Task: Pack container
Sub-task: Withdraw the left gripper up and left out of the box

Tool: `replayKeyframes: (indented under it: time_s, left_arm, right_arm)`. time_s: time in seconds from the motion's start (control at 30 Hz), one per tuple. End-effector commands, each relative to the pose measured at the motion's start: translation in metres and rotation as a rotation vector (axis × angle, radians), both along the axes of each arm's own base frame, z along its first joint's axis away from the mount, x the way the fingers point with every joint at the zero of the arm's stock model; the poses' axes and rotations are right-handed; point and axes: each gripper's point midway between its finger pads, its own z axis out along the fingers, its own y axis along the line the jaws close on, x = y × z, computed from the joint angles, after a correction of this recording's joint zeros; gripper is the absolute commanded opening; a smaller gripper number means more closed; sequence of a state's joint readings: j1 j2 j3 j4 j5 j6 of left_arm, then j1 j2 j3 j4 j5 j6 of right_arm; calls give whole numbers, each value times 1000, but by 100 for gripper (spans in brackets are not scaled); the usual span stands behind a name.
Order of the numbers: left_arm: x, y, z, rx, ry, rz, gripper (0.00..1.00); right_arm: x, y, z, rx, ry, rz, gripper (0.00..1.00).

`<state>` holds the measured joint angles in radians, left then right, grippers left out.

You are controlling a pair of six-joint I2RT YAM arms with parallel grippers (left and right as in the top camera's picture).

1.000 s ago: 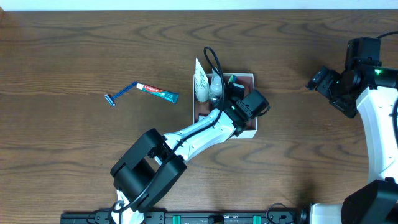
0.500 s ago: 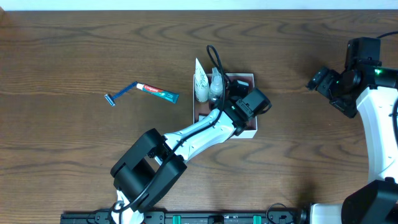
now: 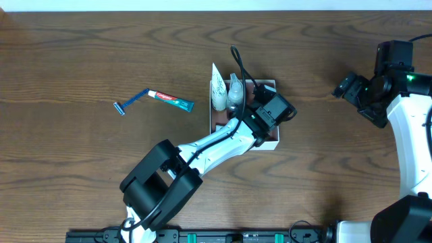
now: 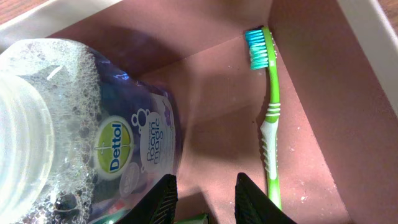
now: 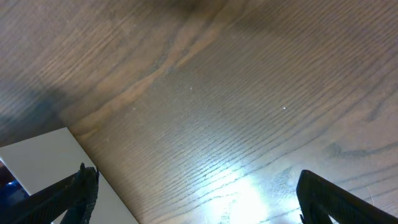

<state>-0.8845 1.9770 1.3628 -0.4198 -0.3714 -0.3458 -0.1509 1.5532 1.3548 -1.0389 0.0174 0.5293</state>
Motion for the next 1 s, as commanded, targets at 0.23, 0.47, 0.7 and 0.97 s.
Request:
replayKeyframes:
  time_s: [0.23, 0.47, 0.7, 0.97]
  left_arm:
    - [-2, -2, 106, -157, -145, -23, 32]
    - [-28, -5, 154, -226, -194, -73, 32]
    - [-54, 8, 185, -242, -202, -105, 32]
    - [-58, 61, 232, -238, -303, -13, 33]
  right_arm:
    - [0, -3, 0, -5, 3, 5, 99]
    - [0, -3, 0, -5, 3, 5, 99]
    - [0, -3, 0, -5, 3, 5, 99]
    - [0, -3, 0, -5, 3, 5, 99]
